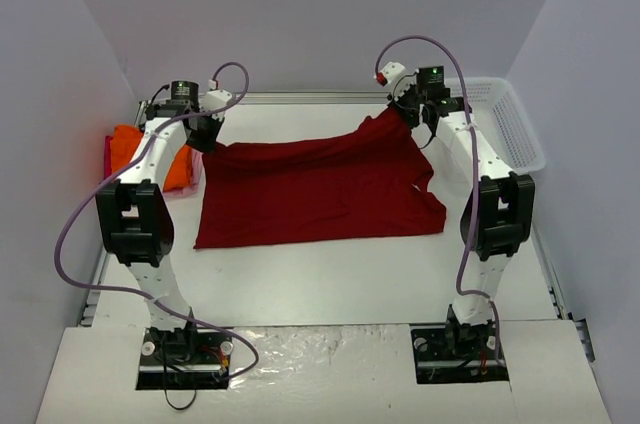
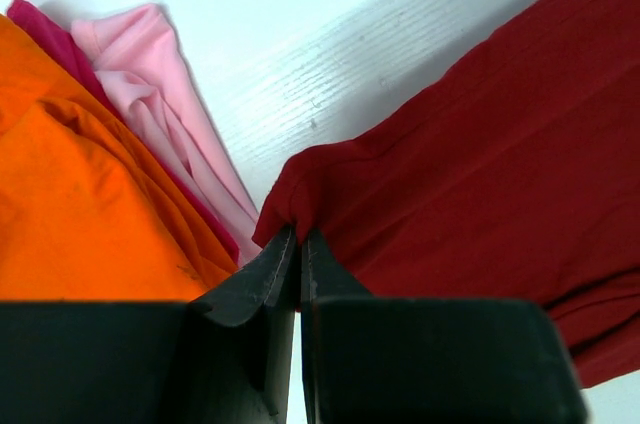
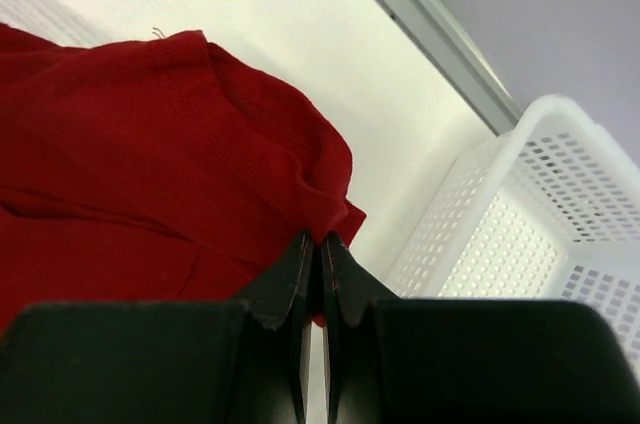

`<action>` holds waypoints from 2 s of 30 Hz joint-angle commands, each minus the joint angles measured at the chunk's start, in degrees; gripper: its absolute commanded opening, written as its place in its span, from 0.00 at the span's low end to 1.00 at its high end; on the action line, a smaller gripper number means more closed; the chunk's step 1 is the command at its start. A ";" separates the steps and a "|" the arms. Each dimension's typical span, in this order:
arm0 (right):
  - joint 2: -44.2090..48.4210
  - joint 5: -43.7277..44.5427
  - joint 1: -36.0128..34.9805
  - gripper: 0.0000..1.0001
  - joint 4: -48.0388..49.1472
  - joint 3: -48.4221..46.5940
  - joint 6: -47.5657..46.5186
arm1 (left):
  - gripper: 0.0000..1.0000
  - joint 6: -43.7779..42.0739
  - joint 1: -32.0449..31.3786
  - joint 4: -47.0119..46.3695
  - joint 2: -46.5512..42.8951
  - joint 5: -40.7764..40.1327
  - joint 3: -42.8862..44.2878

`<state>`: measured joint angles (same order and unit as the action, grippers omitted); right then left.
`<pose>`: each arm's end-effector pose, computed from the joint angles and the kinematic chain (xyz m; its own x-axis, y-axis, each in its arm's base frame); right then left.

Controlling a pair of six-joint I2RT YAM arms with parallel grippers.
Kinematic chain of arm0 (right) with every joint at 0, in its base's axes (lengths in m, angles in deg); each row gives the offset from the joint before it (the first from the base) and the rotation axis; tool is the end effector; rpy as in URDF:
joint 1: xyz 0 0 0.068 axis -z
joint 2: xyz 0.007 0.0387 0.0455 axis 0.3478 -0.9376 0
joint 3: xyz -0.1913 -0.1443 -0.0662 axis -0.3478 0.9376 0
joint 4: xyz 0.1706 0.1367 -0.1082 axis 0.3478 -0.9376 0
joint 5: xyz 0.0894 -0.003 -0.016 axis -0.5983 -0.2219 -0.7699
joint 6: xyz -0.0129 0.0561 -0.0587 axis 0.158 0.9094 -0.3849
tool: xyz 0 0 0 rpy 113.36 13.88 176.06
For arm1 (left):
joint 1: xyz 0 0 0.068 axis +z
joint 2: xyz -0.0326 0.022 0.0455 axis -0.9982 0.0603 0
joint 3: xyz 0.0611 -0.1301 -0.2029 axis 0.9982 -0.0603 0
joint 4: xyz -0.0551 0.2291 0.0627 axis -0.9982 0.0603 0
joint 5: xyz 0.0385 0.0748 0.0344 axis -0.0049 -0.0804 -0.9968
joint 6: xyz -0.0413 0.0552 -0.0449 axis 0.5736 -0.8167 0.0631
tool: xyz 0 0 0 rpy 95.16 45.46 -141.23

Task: Fold and stack the t-shirts
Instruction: Grap the side of the flattened tshirt furthest away from the robot with both arms, then fold the other side of the tshirt into a rectangle

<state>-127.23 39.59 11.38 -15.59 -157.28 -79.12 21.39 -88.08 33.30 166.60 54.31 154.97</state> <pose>0.4616 0.0896 0.2855 -0.1145 -0.6199 -0.7763 -0.5399 0.6947 -0.4752 0.4211 -0.0309 0.2474 -0.6442 0.3489 -0.6806 0.4527 0.8912 0.0284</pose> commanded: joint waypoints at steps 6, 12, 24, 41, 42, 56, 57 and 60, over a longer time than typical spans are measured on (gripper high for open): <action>6.21 -0.92 0.01 0.00 -4.82 3.97 1.26 | 0.02 -1.46 -0.22 -1.43 -6.35 1.72 -6.06; 7.88 -0.83 0.01 0.00 -7.28 6.52 0.38 | 0.02 -2.07 -0.13 -2.05 -8.64 2.07 -10.02; 10.52 -0.83 -0.08 0.00 -11.85 9.50 -0.50 | 0.02 -2.95 -0.22 -2.05 -9.96 1.72 -12.48; 11.49 -1.88 -0.08 0.00 -13.53 16.18 -0.15 | 0.02 -3.57 -0.22 -2.66 -10.23 2.25 -16.52; 11.40 -2.06 0.01 0.00 -13.61 16.54 -0.06 | 0.02 -3.57 -0.30 -2.58 -10.23 2.34 -16.70; 4.90 -4.43 -0.08 0.00 -14.23 18.74 1.44 | 0.02 -4.53 -0.83 -5.65 -7.60 1.11 -21.71; 4.46 -4.69 -0.08 0.00 -14.23 18.74 1.70 | 0.02 -4.62 -0.92 -5.65 -7.24 0.93 -21.71; 2.53 -4.96 -0.08 0.00 -14.41 18.47 2.40 | 0.02 -4.80 -0.83 -5.65 -6.01 0.75 -21.80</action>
<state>-123.25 35.87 11.36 -27.85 -139.16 -78.20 17.69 -88.74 28.55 160.06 55.97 132.90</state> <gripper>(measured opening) 0.009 0.031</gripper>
